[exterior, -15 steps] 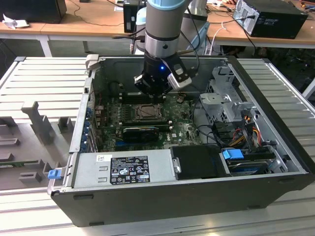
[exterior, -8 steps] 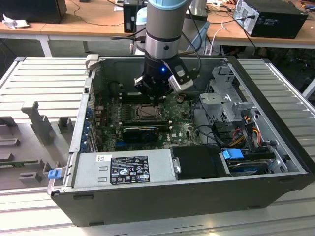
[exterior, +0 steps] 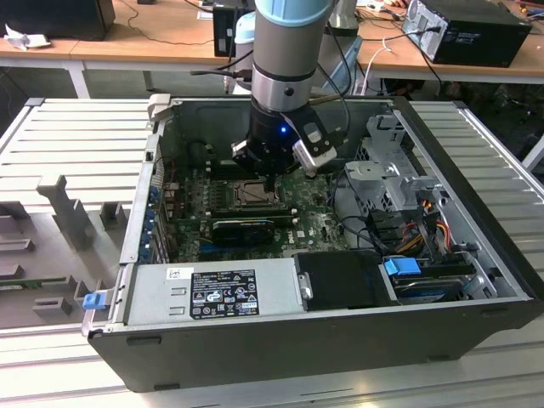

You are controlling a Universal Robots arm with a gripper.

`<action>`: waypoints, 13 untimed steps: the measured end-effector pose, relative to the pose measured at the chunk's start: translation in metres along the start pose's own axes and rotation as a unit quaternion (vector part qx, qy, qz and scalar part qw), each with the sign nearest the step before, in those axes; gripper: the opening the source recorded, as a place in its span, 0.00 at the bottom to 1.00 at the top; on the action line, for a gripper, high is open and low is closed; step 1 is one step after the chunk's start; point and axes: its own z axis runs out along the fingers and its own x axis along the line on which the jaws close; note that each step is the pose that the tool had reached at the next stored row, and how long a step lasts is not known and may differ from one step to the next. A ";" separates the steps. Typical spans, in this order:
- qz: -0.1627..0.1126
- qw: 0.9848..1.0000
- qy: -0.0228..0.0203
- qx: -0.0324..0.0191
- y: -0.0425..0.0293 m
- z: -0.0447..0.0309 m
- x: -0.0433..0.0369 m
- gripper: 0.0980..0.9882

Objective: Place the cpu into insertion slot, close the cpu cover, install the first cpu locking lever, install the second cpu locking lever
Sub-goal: 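Install the second cpu locking lever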

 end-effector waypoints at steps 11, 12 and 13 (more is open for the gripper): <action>0.000 1.000 0.002 -0.022 -0.0181 -0.0001 0.0007 0.01; 0.000 1.000 0.002 -0.022 -0.0190 0.0000 0.0010 0.01; 0.000 1.000 0.002 -0.023 -0.0193 0.0002 0.0020 0.01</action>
